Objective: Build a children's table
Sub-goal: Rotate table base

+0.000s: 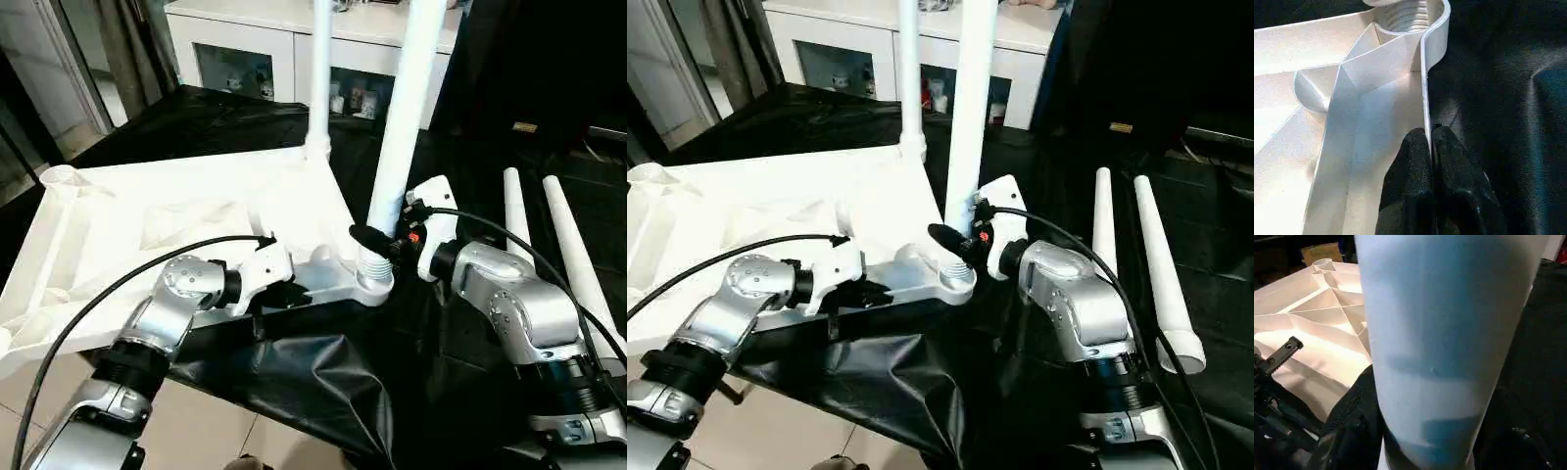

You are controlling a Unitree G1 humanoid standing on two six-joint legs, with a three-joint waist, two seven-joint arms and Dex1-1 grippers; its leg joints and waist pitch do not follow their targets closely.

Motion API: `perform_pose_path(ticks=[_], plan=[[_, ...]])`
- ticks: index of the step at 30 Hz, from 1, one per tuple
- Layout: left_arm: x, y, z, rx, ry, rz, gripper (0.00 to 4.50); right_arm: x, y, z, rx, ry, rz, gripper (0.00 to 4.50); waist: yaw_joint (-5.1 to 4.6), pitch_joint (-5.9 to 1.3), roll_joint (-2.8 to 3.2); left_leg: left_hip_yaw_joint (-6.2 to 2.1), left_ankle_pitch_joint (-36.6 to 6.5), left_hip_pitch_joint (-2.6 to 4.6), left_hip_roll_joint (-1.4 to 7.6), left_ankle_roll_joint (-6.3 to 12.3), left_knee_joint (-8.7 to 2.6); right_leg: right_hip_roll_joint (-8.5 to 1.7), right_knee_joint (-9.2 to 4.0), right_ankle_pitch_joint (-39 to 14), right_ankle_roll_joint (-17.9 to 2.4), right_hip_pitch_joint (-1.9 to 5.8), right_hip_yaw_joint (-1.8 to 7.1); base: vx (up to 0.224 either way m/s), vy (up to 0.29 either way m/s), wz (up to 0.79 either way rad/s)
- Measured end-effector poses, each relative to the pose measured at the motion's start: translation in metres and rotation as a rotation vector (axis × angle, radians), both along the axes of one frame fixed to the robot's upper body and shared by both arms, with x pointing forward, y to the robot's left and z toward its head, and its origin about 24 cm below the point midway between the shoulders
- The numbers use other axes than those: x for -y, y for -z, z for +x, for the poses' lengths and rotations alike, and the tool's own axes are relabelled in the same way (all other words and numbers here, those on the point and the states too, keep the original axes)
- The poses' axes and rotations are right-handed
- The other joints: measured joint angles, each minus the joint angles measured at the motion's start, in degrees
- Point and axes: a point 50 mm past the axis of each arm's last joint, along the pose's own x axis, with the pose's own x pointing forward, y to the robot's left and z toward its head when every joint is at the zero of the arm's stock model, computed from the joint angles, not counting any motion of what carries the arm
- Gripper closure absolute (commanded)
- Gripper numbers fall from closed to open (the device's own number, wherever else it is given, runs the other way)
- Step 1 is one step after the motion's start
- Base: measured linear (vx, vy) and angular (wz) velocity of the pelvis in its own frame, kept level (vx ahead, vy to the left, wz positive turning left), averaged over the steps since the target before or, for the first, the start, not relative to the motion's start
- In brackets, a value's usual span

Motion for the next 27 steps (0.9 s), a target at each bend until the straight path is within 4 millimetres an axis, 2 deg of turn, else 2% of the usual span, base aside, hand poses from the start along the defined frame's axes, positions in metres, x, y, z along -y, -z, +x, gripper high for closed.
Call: perform_pose_path(ticks=[3, 7, 14, 19, 20, 24, 27], plan=[[0.001, -0.001, 0.000, -0.008, -0.001, -0.039, 3.85, 0.000, 0.000, 0.000, -0.001, 0.004, -0.001, 2.59, 0.03, 0.00, 0.00, 0.00, 0.0, -0.02, 0.00, -0.01, 0.00, 0.00, 0.00, 0.0, 0.0, 0.00, 0.00, 0.000, 0.000, 0.00], [0.004, -0.004, 0.002, -0.032, 0.011, -0.053, 3.59, 0.000, -0.001, 0.000, 0.002, 0.012, -0.003, 2.59, -0.09, 0.00, 0.01, 0.01, 0.0, -0.01, 0.00, -0.01, 0.00, 0.00, 0.01, 0.0, 0.0, 0.00, 0.01, 0.000, 0.000, 0.00], [0.000, 0.000, 0.008, -0.056, -0.010, -0.005, 3.48, 0.002, -0.002, -0.003, 0.009, 0.021, 0.002, 2.59, -0.65, -0.01, 0.03, 0.00, 0.0, 0.04, 0.00, -0.05, 0.00, 0.01, 0.05, 0.0, 0.0, 0.00, 0.02, 0.000, 0.000, 0.00], [-0.002, -0.001, 0.009, -0.053, -0.009, 0.011, 3.48, 0.002, -0.003, -0.003, 0.014, 0.028, 0.002, 2.59, -0.58, -0.02, 0.05, 0.00, 0.0, 0.05, 0.01, -0.05, 0.00, 0.01, 0.07, 0.0, 0.0, 0.00, 0.01, 0.000, 0.000, 0.00], [-0.003, -0.001, 0.009, -0.053, -0.010, 0.012, 3.76, 0.002, -0.003, -0.003, 0.014, 0.029, 0.003, 2.59, -0.59, -0.03, 0.06, 0.00, 0.0, 0.06, 0.01, -0.05, 0.01, 0.01, 0.07, 0.0, 0.0, 0.00, 0.01, 0.000, 0.000, 0.00], [-0.003, 0.000, 0.010, -0.050, -0.013, 0.010, 3.89, 0.002, -0.003, -0.003, 0.014, 0.029, 0.004, 2.59, -0.60, -0.03, 0.06, -0.01, 0.1, 0.10, 0.01, -0.15, 0.02, 0.01, 0.12, 0.1, -0.1, 0.01, 0.01, 0.000, 0.000, 0.00], [-0.004, 0.000, 0.010, -0.055, -0.021, 0.000, 4.23, 0.001, -0.002, -0.003, 0.014, 0.025, 0.005, 2.59, -0.56, -0.03, 0.06, -0.03, 0.1, 0.11, 0.02, -0.21, 0.02, 0.02, 0.17, 0.1, -0.1, 0.01, 0.00, 0.000, 0.000, 0.00]])
